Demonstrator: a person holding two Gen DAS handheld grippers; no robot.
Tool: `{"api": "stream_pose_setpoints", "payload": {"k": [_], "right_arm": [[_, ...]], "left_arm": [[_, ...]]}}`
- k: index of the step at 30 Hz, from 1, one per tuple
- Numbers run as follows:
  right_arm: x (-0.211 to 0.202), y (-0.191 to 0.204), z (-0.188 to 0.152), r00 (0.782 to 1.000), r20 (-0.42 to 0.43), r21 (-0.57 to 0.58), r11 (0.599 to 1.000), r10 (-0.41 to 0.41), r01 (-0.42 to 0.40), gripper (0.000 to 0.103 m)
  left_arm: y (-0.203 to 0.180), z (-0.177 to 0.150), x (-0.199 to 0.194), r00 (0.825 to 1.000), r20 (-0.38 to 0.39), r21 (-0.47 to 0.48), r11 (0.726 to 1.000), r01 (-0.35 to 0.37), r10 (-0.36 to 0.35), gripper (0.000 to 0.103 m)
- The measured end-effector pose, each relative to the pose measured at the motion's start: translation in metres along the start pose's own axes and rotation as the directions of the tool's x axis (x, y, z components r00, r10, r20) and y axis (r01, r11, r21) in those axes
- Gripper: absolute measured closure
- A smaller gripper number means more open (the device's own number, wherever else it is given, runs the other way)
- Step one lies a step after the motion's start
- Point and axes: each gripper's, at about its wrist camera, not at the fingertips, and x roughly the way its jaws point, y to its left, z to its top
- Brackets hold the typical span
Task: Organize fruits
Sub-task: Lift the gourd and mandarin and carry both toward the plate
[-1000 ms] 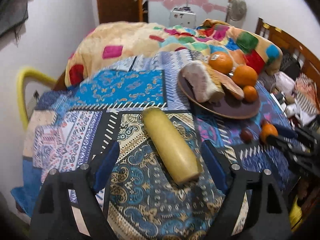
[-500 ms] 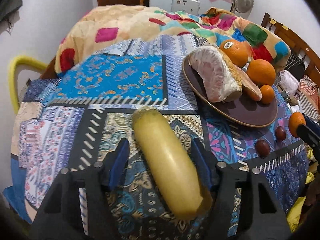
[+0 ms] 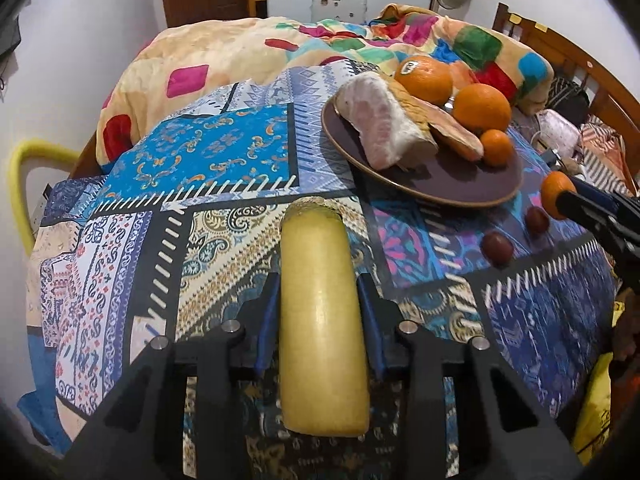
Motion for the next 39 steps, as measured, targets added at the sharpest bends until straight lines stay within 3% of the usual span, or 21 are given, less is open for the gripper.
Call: {"api": "stream_pose_setpoints", "payload": {"k": [8,17,31,39], "right_arm": [[-0.008,0.003,0.008,1.000,0.024,-0.024,1.000,-0.014,0.014,0.070],[-0.016,0.000,0.025,0.997,0.076,-0.023,0.999,-0.022,0.024,0.070],[-0.004,-0.007,0.039,0.995,0.092,-0.025,0.999,-0.029,0.032,0.070],[0.009,-0.010,0.045,0.996,0.091,-0.037,0.999,-0.021,0.025,0.070]], "left_arm": [[-0.008,0.001,-0.028,0.998,0.063,0.031,0.999,-0.009,0.007,0.066],[-0.027,0.025,-0.042,0.990,0.137,0.072,0.997,0.018,-0.028,0.066],[-0.057,0.076,-0.030,0.974,0.193,0.103,0.990,0.096,-0.115,0.066],[-0.066,0.113,0.000,0.973,0.152,0.077,0.983,0.166,-0.176,0.066]]}}
